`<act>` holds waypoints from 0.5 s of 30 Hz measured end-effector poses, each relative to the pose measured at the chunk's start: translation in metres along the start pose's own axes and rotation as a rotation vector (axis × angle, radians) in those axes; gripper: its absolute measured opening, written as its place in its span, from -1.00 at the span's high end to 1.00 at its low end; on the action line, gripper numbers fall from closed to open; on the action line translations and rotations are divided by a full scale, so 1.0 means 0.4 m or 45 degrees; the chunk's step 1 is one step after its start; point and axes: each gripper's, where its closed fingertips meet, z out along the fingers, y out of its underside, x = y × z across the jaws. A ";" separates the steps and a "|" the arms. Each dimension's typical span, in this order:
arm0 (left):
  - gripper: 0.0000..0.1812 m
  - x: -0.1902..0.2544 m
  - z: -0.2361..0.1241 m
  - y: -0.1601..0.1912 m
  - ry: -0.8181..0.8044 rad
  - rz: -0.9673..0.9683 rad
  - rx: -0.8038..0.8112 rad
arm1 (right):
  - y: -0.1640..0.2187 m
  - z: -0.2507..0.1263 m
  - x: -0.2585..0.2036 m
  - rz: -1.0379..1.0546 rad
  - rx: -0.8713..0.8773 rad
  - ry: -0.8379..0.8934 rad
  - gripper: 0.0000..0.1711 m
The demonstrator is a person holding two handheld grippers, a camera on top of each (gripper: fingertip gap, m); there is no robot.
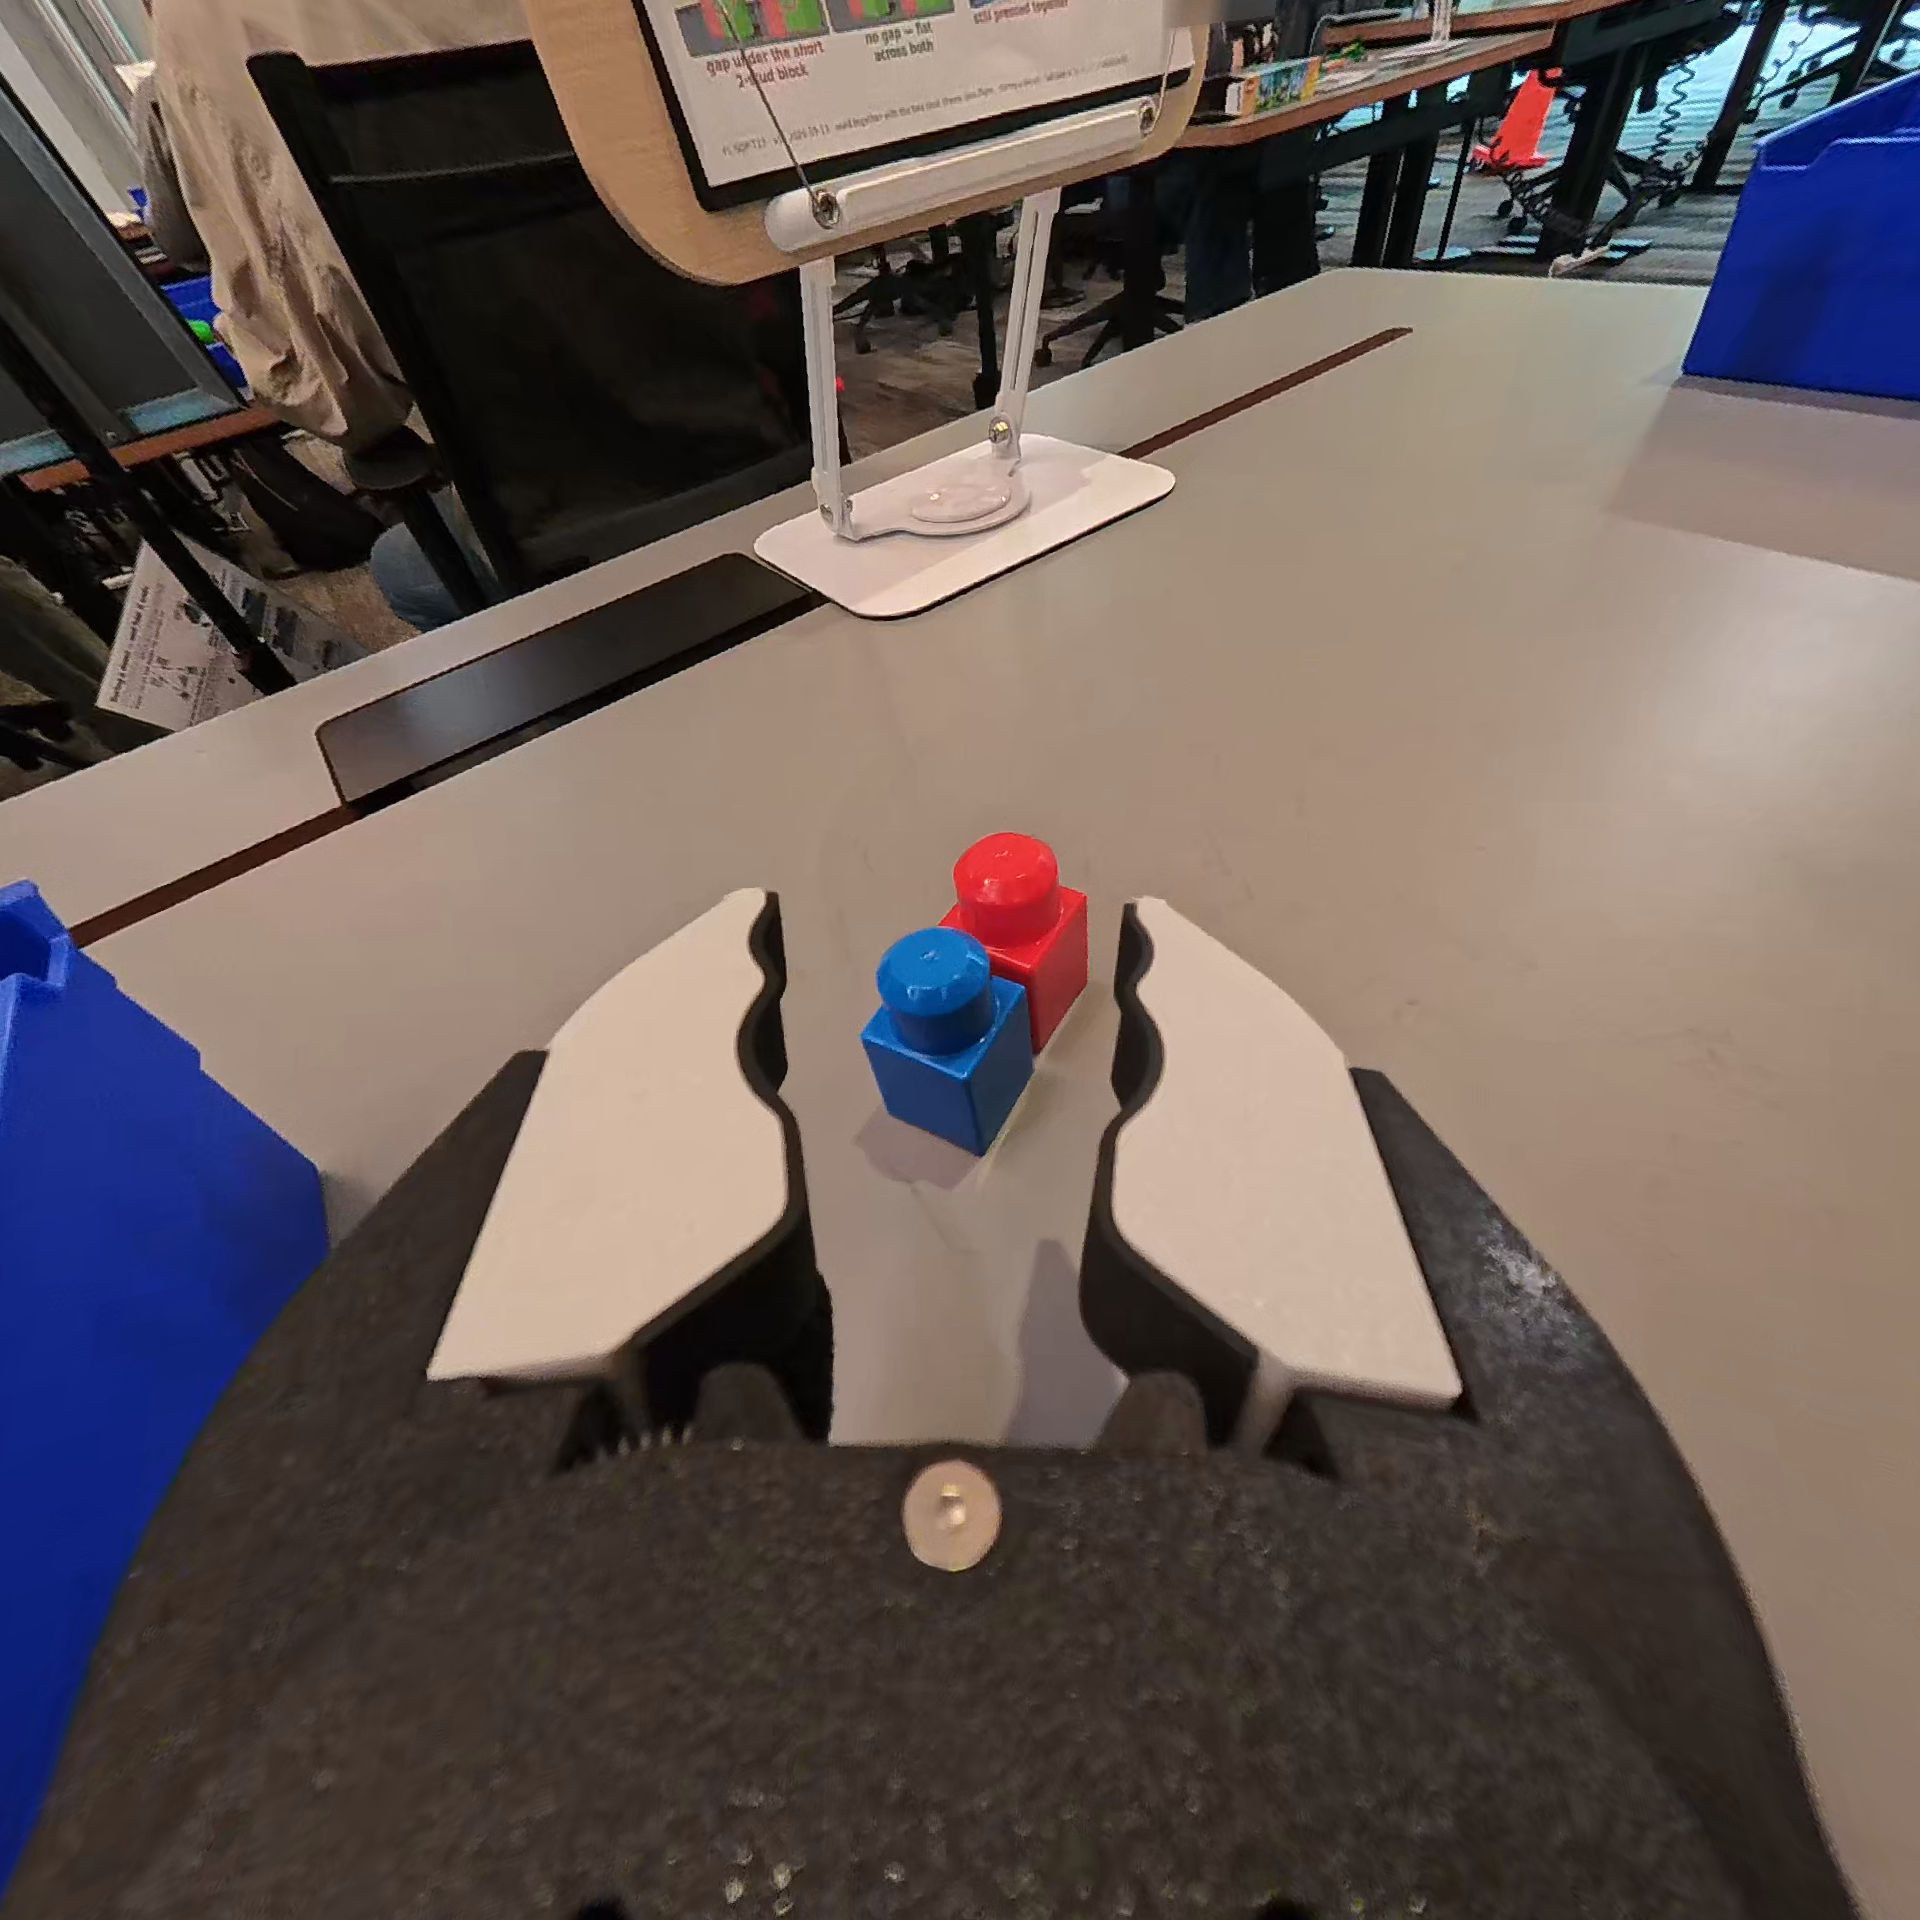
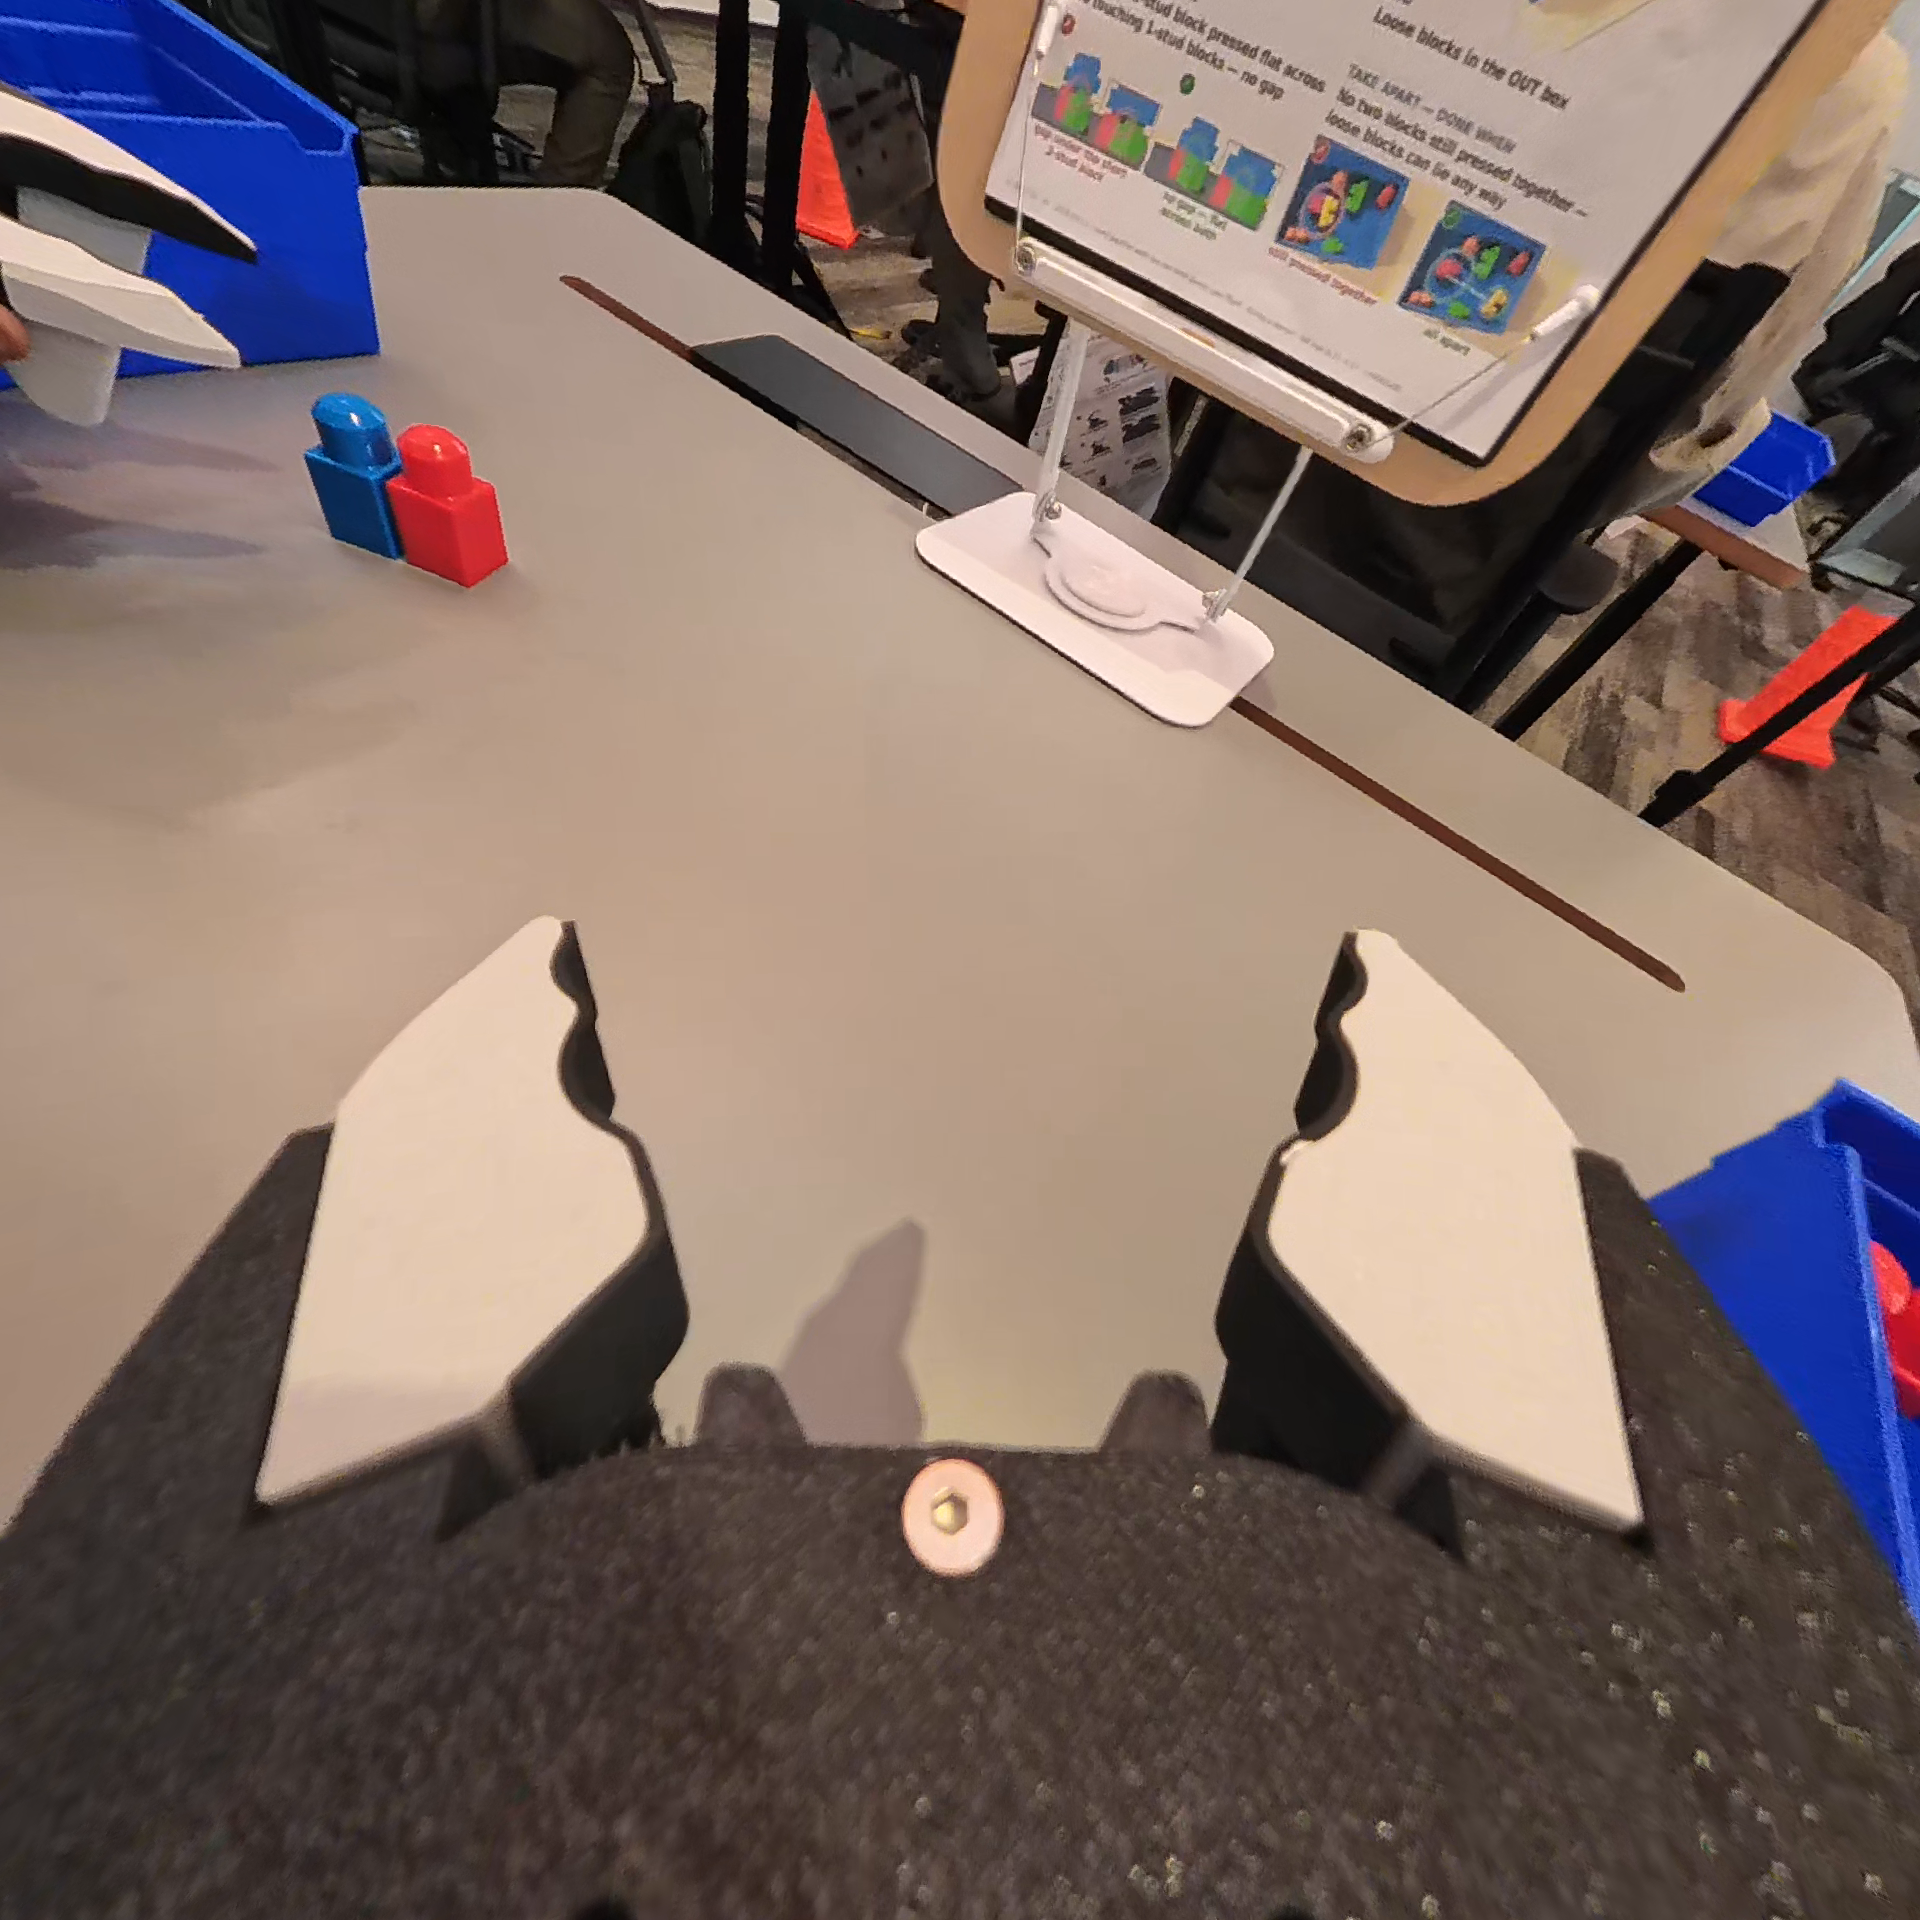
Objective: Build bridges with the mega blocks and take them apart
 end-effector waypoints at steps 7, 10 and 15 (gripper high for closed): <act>0.33 -0.006 -0.014 -0.013 -0.050 0.014 0.035 | -0.052 0.046 -0.004 -0.048 0.027 -0.042 -0.51; 0.33 -0.013 -0.020 -0.010 -0.058 -0.002 0.040 | -0.076 0.072 -0.006 -0.059 0.046 -0.059 -0.51; 0.33 -0.022 -0.024 -0.006 -0.068 -0.017 0.042 | -0.093 0.095 -0.028 -0.070 0.059 -0.092 -0.51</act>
